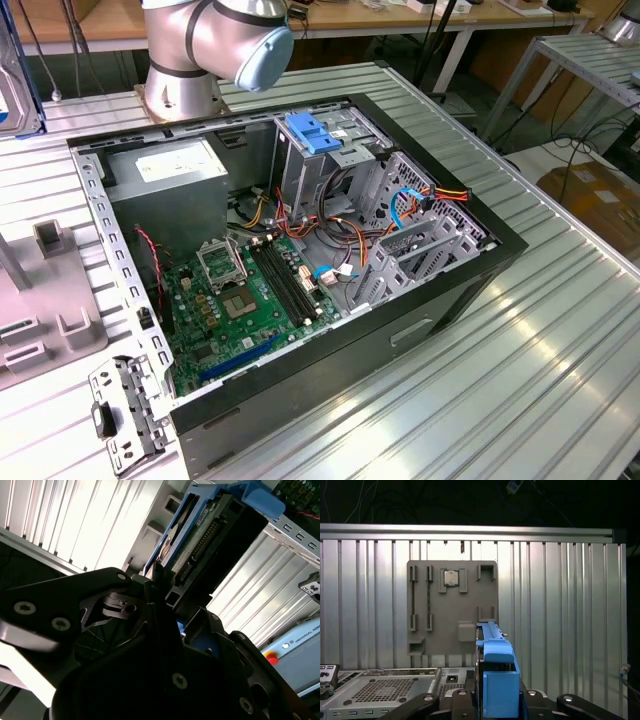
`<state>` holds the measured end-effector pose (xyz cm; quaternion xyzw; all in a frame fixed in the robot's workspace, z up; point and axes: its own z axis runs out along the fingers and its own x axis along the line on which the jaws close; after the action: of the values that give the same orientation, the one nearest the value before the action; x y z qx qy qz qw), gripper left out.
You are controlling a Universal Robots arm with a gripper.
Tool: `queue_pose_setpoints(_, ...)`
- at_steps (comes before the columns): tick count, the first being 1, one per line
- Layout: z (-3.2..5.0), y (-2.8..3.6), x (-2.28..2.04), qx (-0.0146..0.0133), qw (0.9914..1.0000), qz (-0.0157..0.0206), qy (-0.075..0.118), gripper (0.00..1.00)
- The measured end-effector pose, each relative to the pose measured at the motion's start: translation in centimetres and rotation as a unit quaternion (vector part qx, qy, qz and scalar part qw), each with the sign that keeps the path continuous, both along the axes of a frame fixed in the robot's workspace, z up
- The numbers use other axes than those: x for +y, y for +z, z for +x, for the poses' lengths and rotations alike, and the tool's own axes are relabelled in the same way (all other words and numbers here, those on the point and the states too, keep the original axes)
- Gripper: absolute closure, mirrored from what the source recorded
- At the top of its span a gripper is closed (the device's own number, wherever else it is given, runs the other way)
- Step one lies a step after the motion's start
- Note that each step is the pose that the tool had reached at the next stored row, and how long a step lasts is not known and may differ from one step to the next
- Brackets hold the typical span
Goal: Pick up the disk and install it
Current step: 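Pick up the disk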
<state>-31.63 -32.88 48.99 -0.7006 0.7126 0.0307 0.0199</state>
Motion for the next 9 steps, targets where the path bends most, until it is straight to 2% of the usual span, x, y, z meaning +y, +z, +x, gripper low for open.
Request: queue_pose_setpoints(9, 0.86, -0.03, -0.25, 0.0000, 1.00000, 0.0000, 0.000, 0.63)
